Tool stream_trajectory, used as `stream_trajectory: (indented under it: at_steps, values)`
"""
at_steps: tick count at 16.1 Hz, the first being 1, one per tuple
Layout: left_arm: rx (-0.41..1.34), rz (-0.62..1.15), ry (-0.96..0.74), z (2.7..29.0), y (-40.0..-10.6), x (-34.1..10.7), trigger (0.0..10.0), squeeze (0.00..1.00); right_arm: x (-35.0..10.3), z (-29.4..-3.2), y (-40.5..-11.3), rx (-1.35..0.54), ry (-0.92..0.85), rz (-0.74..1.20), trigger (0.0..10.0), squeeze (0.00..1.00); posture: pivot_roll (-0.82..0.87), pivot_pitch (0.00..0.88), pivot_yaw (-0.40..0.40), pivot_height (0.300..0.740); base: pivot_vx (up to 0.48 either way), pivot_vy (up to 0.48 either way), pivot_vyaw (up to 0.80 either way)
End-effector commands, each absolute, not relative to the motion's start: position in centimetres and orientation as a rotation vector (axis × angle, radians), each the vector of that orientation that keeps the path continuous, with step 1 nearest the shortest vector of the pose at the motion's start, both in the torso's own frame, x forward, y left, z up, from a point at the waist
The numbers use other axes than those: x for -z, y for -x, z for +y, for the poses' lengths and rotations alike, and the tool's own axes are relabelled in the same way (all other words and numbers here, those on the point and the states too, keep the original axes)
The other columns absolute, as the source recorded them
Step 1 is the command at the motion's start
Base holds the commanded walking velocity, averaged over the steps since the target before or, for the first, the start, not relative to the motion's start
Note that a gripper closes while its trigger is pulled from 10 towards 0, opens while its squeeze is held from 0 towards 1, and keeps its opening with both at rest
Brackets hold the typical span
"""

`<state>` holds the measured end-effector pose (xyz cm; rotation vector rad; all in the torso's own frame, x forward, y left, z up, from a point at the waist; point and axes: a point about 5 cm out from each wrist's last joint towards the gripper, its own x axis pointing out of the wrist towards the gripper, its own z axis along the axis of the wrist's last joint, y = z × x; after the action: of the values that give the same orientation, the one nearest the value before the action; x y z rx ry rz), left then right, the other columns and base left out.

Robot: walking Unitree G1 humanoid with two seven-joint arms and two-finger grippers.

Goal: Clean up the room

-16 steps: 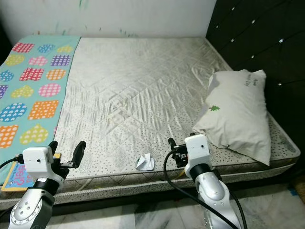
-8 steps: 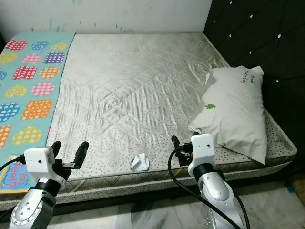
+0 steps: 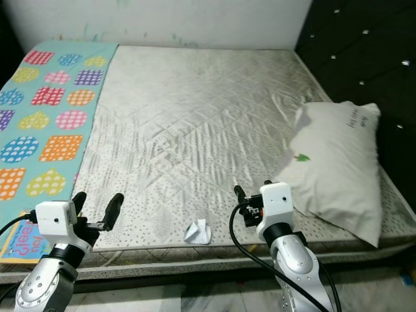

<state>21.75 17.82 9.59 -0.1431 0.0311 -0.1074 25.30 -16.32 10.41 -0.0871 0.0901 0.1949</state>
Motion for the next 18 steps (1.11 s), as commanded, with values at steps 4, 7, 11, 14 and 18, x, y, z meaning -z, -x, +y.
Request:
stream_trajectory:
  at_steps: [4, 7, 11, 14, 18]
  values:
    - [0.118, 0.04, 0.131, 17.79, -21.61, -9.49, 10.0, 0.0, -10.14, -16.46, -25.28, -0.196, 0.094, 0.101, 10.0, 0.0, -0.01, 0.082, -0.065, 0.74, 0.268, 0.0, 0.0]
    - [0.117, 0.041, 0.131, 17.77, -21.64, -9.49, 10.0, 0.0, -10.07, -16.43, -25.28, -0.197, 0.094, 0.103, 10.0, 0.0, -0.01, 0.085, -0.067, 0.74, 0.259, 0.0, 0.0]
    - [0.104, 0.048, 0.133, 17.82, -21.71, -9.35, 10.0, 0.0, -9.98, -16.42, -25.24, -0.2, 0.099, 0.105, 10.0, 0.0, -0.01, 0.087, -0.068, 0.74, 0.0, 0.0, 0.0]
    - [0.104, 0.039, 0.141, 17.83, -21.89, -9.51, 10.0, 0.0, -9.9, -16.43, -25.39, -0.187, 0.076, 0.117, 10.0, 0.0, -0.01, 0.092, -0.064, 0.74, 0.0, 0.0, 0.0]
    - [0.102, 0.025, 0.149, 17.88, -22.14, -9.89, 10.0, 0.0, -10.54, -16.47, -25.87, -0.182, 0.083, 0.086, 10.0, 0.0, -0.03, 0.115, -0.053, 0.74, 0.0, 0.074, -0.38]
